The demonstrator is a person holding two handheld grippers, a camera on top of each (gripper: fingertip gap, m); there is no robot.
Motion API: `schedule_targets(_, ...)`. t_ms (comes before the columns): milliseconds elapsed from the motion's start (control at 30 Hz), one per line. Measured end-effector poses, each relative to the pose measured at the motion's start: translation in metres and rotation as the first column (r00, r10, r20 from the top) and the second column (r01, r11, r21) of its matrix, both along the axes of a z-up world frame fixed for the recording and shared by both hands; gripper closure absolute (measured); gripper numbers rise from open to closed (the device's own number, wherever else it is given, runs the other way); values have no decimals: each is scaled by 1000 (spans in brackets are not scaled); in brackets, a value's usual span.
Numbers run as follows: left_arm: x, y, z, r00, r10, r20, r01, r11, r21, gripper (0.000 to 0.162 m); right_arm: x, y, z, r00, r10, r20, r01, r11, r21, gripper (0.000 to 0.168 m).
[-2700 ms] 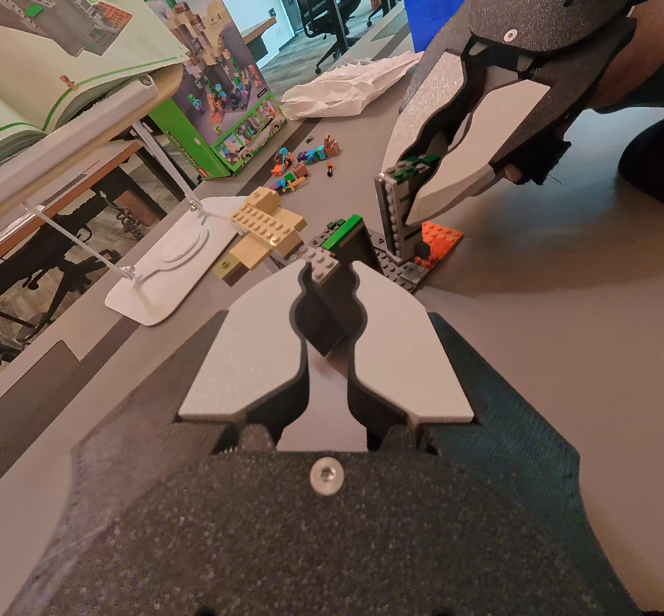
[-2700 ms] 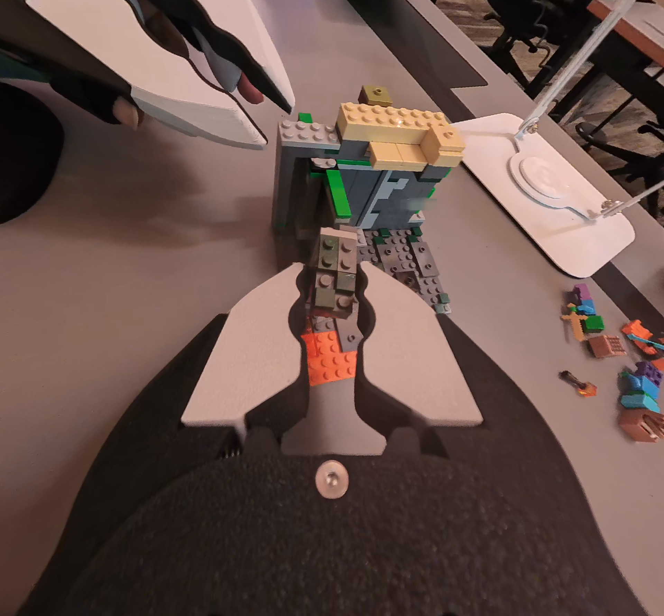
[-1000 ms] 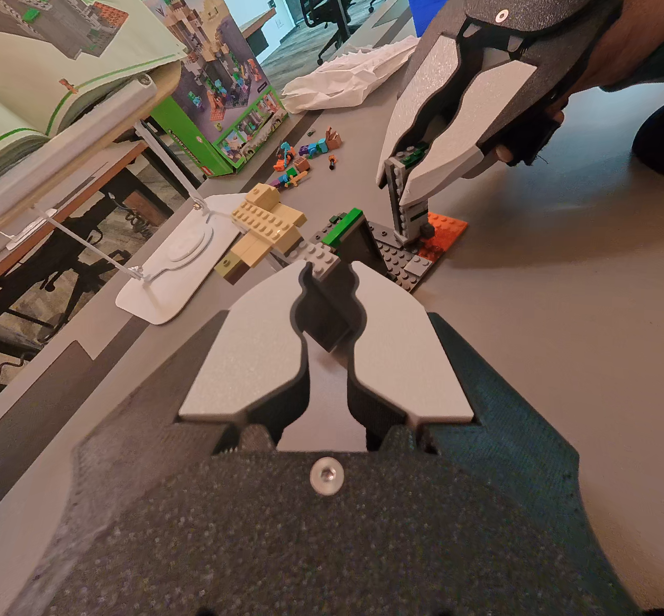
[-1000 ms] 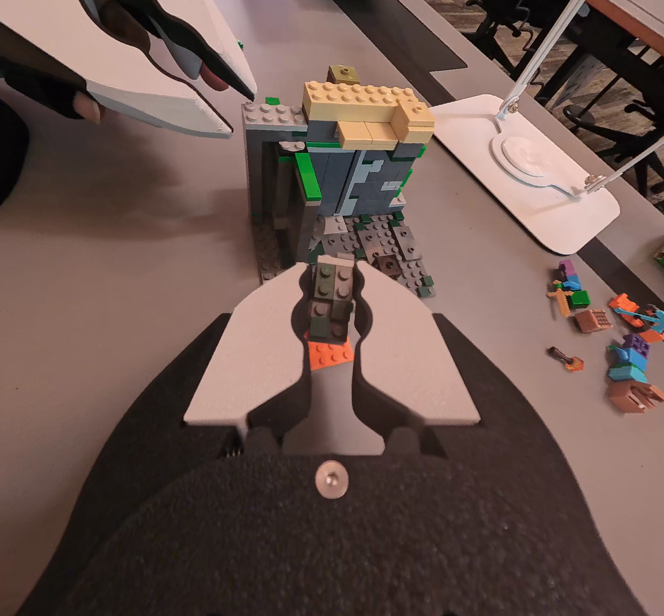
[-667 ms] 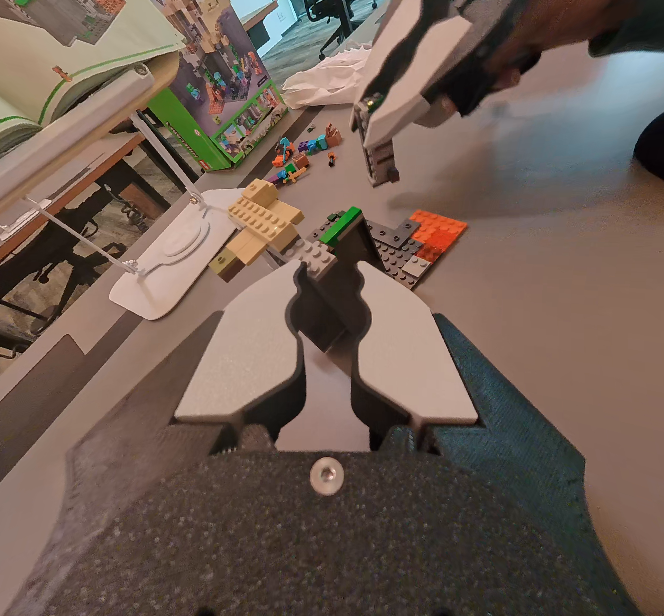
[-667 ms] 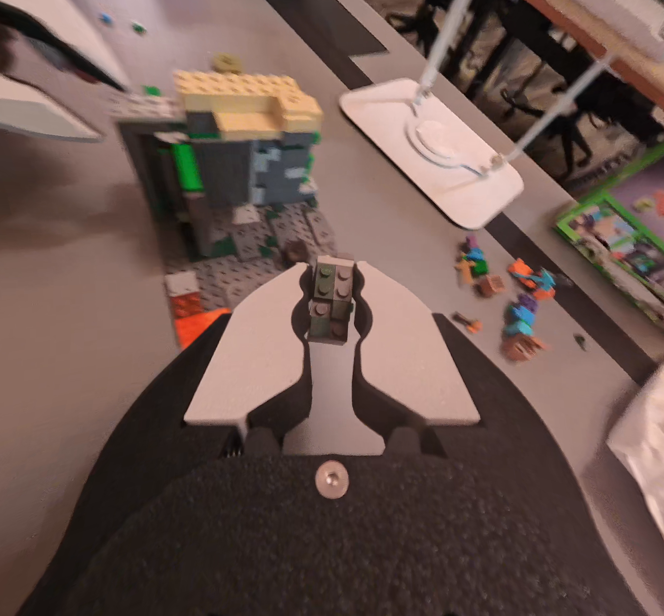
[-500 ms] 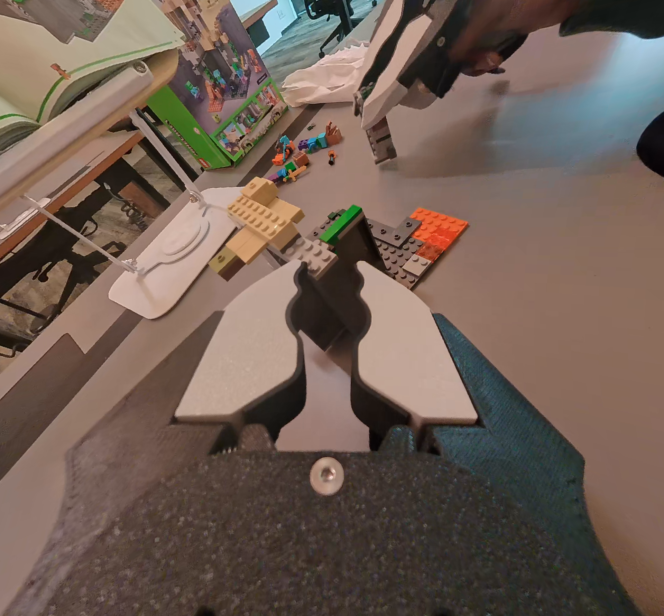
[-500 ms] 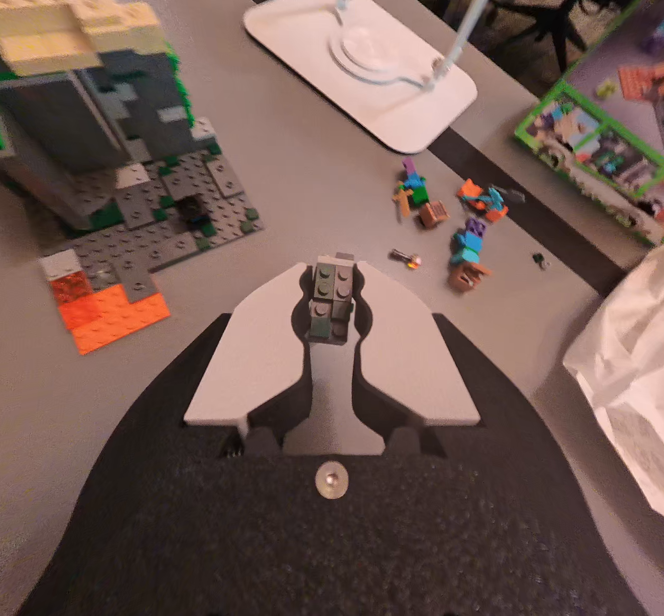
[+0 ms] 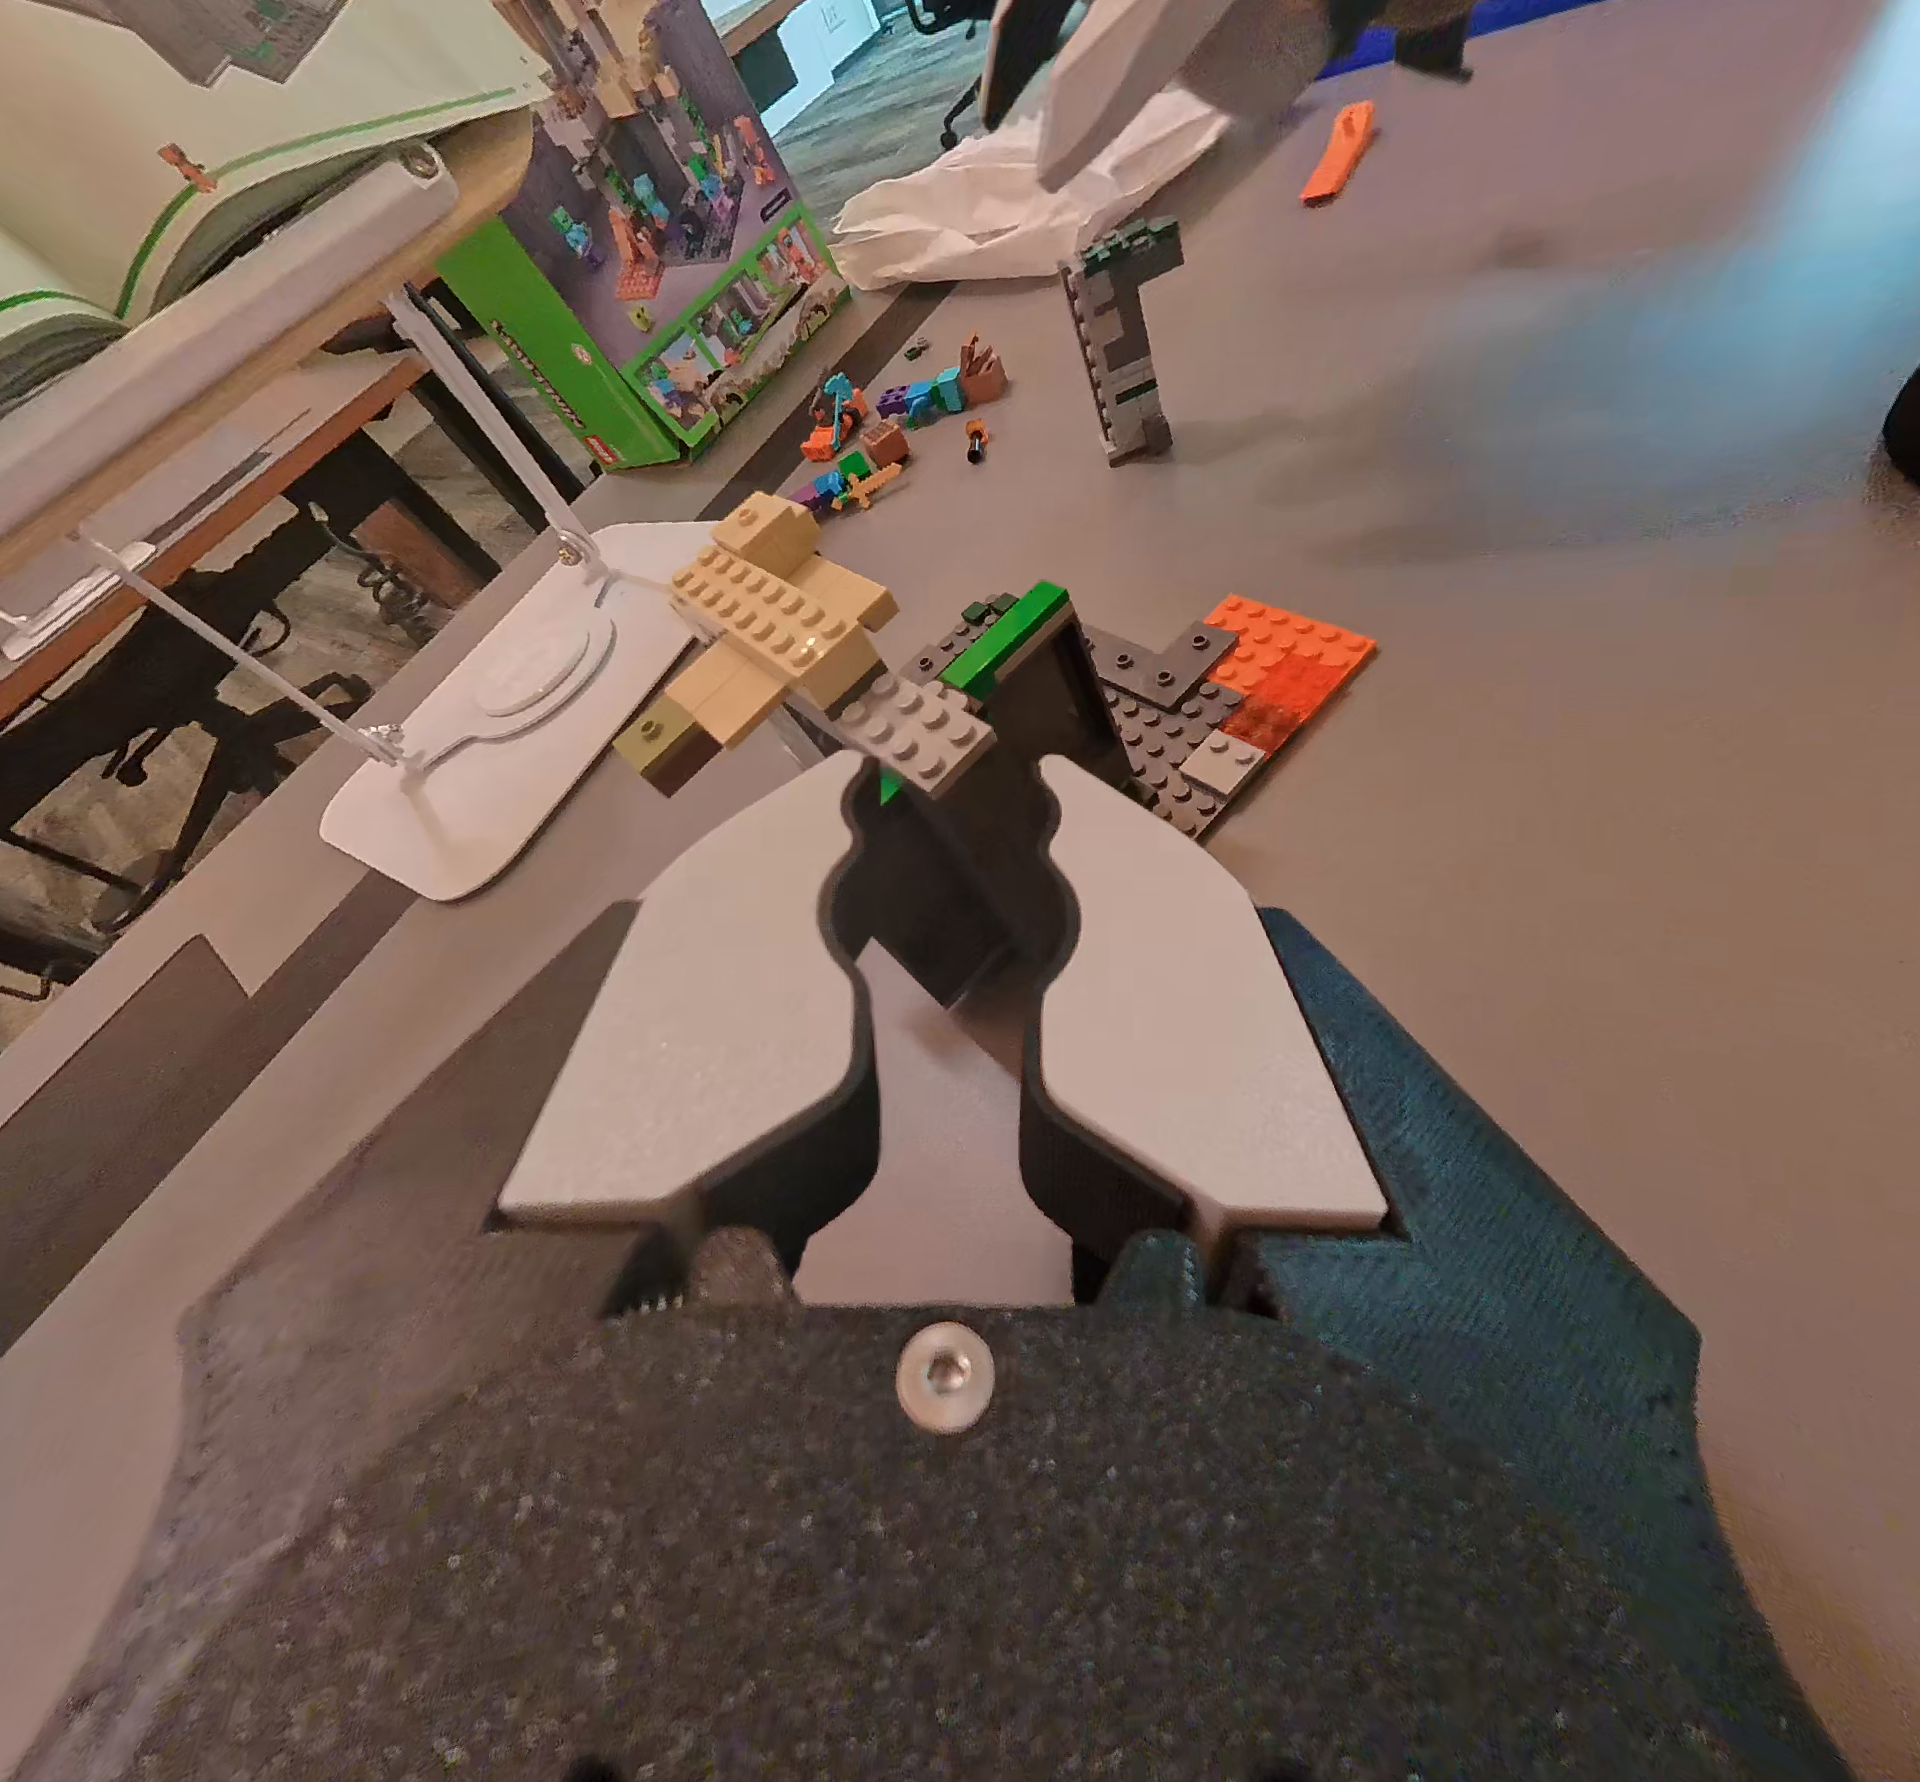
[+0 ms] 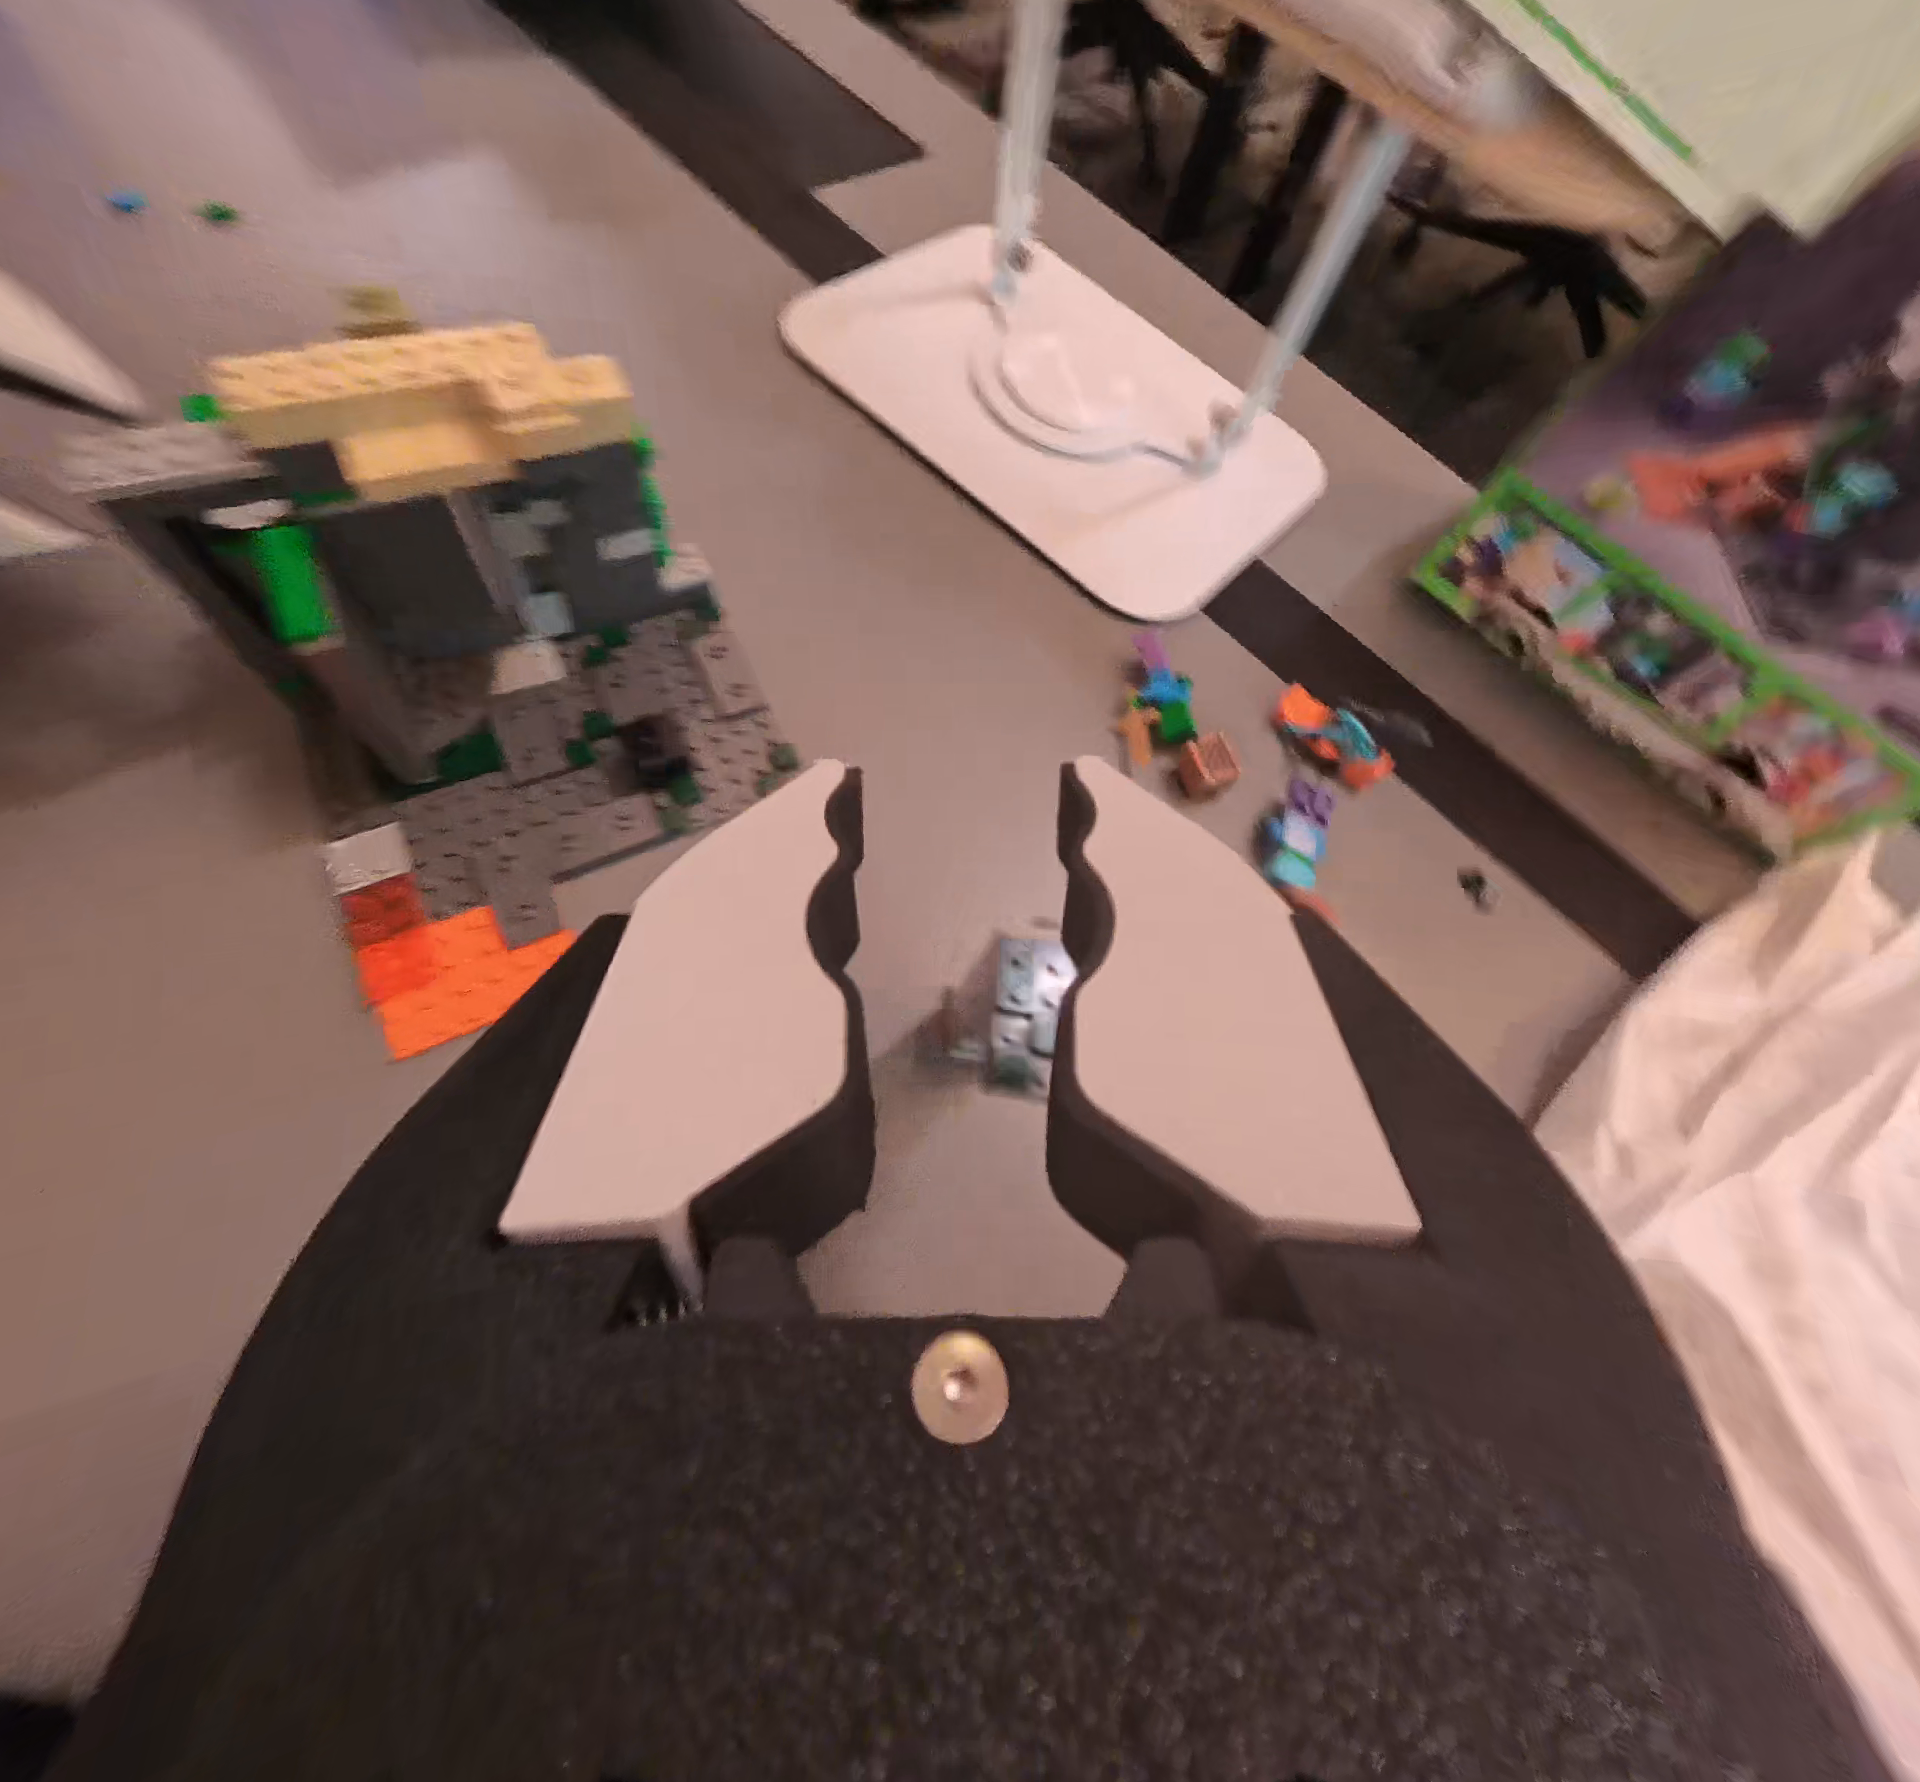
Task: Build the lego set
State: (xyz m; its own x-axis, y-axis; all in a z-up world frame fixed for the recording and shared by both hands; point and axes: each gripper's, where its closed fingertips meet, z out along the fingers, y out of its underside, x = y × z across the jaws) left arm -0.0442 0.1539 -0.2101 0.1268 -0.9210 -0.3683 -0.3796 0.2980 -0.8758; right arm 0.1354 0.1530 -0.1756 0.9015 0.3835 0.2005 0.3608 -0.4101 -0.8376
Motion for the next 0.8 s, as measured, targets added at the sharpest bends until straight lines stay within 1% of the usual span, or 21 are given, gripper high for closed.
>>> schedule_targets(67,0,3,-2,1000,18,-9,-18,1000,-10,131,-36,-8,-7,988,152,31,-147,982,-122,132)
schedule_targets(133,0,5,-4,999,35,-21,-36,999,-26,127,-67,-17,-28,964,265,20,-250,931,-266,131)
schedule_targets(167,0,6,-4,998,49,-25,-50,998,-27,126,-78,-22,-42,953,302,21,-278,901,-332,130)
schedule_targets(233,0,7,-5,998,62,-29,-62,998,-21,125,-86,-30,-71,936,347,58,-287,850,-443,127)
schedule_targets(300,2,7,-6,997,65,-33,-65,998,-18,125,-89,-37,-93,923,377,69,-295,814,-500,124)
schedule_targets(367,4,6,-8,997,64,-38,-65,998,-26,125,-92,-44,-105,922,386,39,-310,792,-527,121)
schedule_targets(433,5,8,-11,996,73,-53,-75,997,-24,125,-95,-47,-108,923,386,14,-322,790,-522,119)
schedule_targets(500,7,10,-12,995,80,-56,-80,997,-11,124,-93,-51,-112,920,389,34,-313,787,-532,119)
schedule_targets(567,7,12,-12,994,93,-62,-93,996,-2,125,-95,-54,-114,918,393,45,-313,792,-525,120)
schedule_targets(667,4,16,-12,992,109,-64,-109,994,8,126,-104,-60,-113,925,379,15,-319,800,-508,120)
schedule_targets(800,1,24,-12,988,138,-65,-138,990,9,125,-119,-67,-112,934,356,18,-306,827,-472,120)
